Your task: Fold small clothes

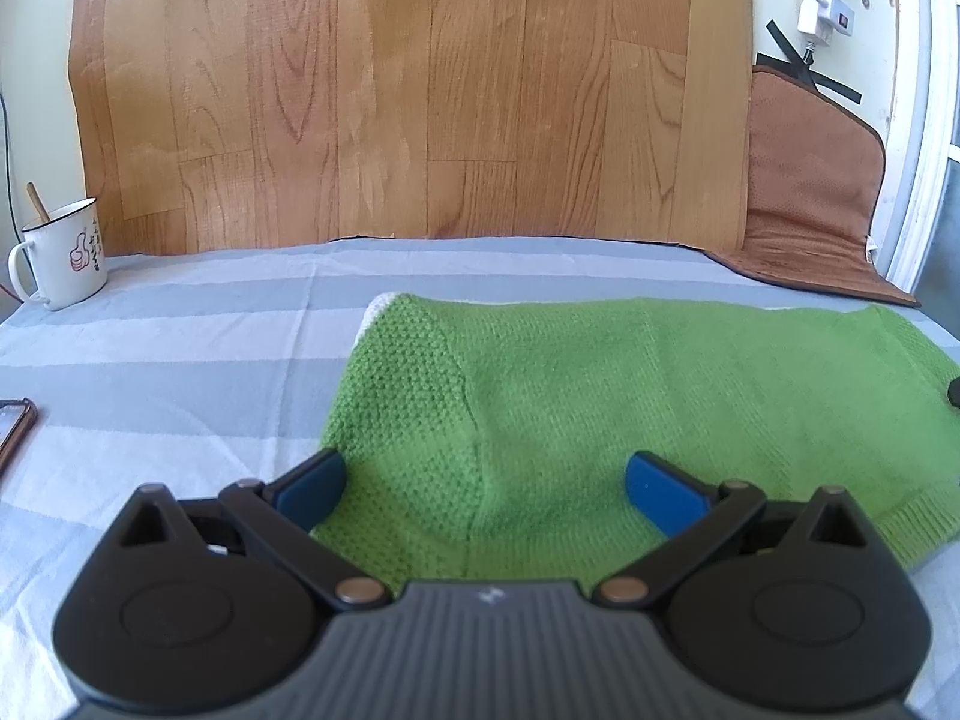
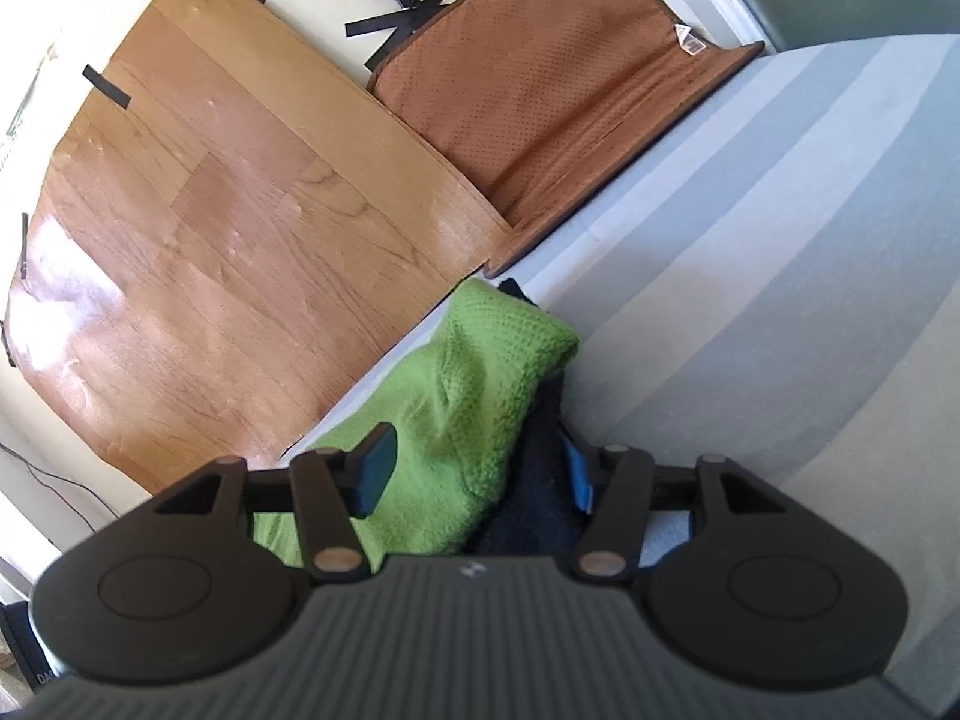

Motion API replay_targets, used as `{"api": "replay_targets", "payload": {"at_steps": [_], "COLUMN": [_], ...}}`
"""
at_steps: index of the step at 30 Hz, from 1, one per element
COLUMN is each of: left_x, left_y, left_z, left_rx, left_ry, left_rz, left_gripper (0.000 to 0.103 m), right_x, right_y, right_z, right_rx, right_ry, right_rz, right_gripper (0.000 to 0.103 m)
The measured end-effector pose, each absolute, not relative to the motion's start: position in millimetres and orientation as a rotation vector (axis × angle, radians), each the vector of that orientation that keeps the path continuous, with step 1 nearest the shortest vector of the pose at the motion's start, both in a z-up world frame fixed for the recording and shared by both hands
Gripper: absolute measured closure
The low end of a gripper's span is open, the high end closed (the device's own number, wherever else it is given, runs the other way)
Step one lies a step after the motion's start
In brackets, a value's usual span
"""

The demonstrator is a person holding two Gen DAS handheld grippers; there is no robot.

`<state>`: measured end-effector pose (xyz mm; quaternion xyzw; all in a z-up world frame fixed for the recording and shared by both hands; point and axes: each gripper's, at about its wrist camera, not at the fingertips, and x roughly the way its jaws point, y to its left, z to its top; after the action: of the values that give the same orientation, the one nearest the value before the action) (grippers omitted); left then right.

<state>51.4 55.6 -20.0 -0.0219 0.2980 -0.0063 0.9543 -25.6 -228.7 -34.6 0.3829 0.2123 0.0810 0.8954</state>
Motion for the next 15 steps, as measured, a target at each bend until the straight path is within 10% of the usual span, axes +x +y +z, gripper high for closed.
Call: {"api": "replay_targets", "payload": {"at_steps": [5,15], "left_x": [51.2,46.7], "left_y": [55.7,66.3], "left_z": [-19.3,-15.8], "left_rx": [-0.046,-0.088], "left_ry": [0.607,0.594], "left_rz": [-0.017,-0.049], "left_gripper": [0.000,0.001], "right_x": [-24.6,-35.4], "right_y": [-235.9,-181.2], "right_z": [-39.0,21.1], "right_rx": [0.849,0.521], "right_ry": [0.476,0.350], "right_rz": [0.115,0.184], "right_gripper": [0.075,0.081]}}
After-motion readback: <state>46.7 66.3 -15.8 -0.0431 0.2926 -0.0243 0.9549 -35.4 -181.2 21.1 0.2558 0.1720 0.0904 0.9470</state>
